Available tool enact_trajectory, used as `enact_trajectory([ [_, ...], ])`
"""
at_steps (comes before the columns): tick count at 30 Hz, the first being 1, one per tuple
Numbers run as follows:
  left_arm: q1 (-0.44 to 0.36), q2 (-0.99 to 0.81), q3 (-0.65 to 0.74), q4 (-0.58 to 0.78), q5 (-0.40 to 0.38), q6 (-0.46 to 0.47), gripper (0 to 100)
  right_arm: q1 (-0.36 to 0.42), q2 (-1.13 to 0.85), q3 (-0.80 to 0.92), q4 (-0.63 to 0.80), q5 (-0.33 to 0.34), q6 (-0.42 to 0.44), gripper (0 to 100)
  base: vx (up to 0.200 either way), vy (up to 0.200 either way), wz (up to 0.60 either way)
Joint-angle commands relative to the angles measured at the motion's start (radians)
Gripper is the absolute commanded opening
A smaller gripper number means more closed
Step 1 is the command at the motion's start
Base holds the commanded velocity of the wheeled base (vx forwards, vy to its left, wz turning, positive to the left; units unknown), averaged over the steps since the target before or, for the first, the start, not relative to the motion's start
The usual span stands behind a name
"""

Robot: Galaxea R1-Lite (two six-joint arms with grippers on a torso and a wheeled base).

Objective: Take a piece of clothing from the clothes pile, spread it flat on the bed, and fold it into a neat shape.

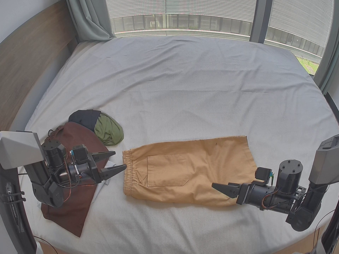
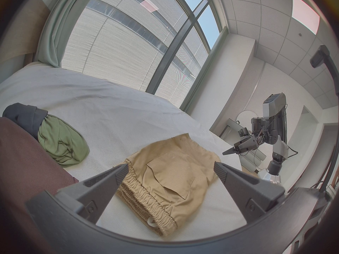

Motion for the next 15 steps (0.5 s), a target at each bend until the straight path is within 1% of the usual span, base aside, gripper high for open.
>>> enact_trajectory([
  [1, 0.000, -0.002, 0.002, -0.001, 0.001, -0.012, 100, -0.010, -0.023, -0.008, -0.001, 0.002, 0.000, 100, 0.000, 0.000, 0.00],
  [5, -0.002, -0.013, 0.022, -0.001, 0.002, -0.020, 100, -0.011, -0.023, -0.019, -0.001, 0.002, 0.000, 100, 0.000, 0.000, 0.00],
  [9, -0.011, -0.037, 0.061, -0.001, 0.002, -0.086, 100, -0.022, -0.025, -0.029, -0.003, 0.000, 0.002, 100, 0.000, 0.000, 0.00],
  [13, -0.010, -0.044, 0.062, -0.001, 0.005, -0.120, 100, -0.030, -0.023, -0.029, -0.001, 0.002, 0.002, 100, 0.000, 0.000, 0.00],
  [15, -0.010, -0.044, 0.062, -0.001, 0.005, -0.121, 100, -0.030, -0.023, -0.029, -0.001, 0.002, 0.002, 100, 0.000, 0.000, 0.00],
])
